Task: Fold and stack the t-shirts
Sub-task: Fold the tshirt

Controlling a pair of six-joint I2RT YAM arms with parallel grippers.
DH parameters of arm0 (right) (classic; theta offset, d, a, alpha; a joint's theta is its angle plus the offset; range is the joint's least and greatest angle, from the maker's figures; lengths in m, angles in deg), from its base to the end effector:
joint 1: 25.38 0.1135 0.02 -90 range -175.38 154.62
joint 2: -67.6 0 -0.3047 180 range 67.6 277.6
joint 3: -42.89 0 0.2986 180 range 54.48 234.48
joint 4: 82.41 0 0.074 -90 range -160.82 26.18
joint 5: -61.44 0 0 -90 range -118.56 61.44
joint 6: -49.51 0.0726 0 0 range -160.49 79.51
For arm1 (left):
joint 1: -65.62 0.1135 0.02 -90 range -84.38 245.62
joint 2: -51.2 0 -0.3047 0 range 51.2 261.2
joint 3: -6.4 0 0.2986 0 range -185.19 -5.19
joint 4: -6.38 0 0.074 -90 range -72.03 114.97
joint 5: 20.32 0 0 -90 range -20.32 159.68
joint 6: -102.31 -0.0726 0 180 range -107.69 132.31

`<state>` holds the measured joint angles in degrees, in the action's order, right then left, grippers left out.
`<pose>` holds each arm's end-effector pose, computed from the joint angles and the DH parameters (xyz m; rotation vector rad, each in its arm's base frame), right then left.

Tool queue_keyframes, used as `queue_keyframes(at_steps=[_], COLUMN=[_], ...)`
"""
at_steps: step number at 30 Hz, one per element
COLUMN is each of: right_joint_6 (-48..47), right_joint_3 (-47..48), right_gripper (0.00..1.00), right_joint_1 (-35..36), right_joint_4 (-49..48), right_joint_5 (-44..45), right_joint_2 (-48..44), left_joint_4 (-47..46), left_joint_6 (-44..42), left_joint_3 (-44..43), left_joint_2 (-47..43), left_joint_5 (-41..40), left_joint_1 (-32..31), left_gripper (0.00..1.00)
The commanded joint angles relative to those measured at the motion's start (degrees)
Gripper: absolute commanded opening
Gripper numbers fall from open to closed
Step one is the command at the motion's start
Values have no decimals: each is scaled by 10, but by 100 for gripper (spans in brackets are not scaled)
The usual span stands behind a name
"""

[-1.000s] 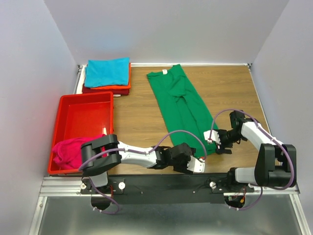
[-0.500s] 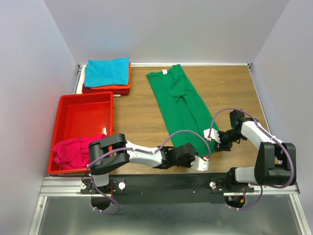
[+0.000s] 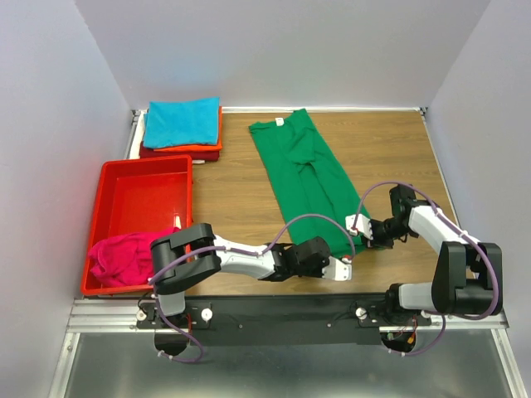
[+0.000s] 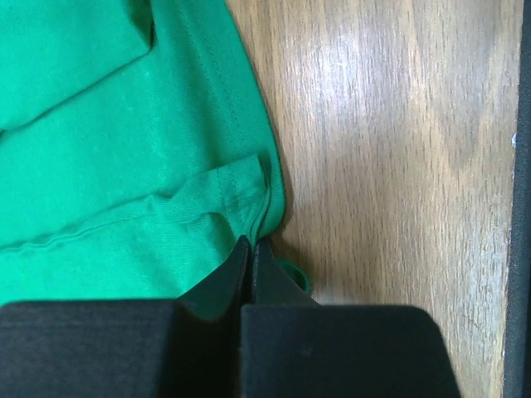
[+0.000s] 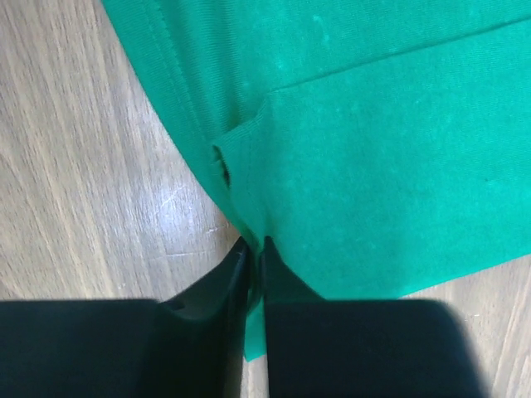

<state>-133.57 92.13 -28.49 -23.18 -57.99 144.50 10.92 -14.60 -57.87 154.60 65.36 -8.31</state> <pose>0.2245 0.0235 0.1346 -1.9175 1.8914 0.4180 0.1238 -0.4099 0.1204 1.7888 1.5281 -0.3201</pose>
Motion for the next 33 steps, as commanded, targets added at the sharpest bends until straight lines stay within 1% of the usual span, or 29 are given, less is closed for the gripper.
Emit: queue_keyframes(at_steps=[1,5,6,13,17,19,24,25,27,28,30,31,33], right_joint_6=[10,-2,8,47,61,76,141,162,182,216,228,249,278], right_joint_3=[-5,13,26,88,130,146,216,228,266,296,311,350,394], right_gripper=[1,0,0,1,0,1,0,0,0,1,0,0,0], right_joint_1=[-3,-2,-2,0,8,15,30,50,63,76,88,95,100], right_joint_4=[31,92,97,112,118,112,65,50,33,15,-3,-11,-18], right_joint_5=[3,-9,-17,-44,-60,-68,-57,-51,-45,-32,-27,-20,-12], right_joint_2=[-16,-35,-43,-52,-34,-26,17,43,71,100,136,176,218], left_joint_4=[43,54,55,66,70,70,68,64,59,60,60,62,65], left_joint_6=[6,-11,-18,-48,-57,-64,-81,-86,-86,-89,-93,-98,-103], left_joint_3=[26,35,39,40,27,21,1,-10,-25,-55,-65,-84,-117], left_joint_2=[-24,-60,-77,-156,-176,-179,-167,-160,-150,-136,-120,-102,-81], left_joint_5=[19,41,63,111,131,141,157,165,171,179,187,196,201], left_joint_1=[12,19,21,33,65,91,160,184,206,228,251,262,295], left_gripper=[0,0,0,0,0,0,0,0,0,0,0,0,0])
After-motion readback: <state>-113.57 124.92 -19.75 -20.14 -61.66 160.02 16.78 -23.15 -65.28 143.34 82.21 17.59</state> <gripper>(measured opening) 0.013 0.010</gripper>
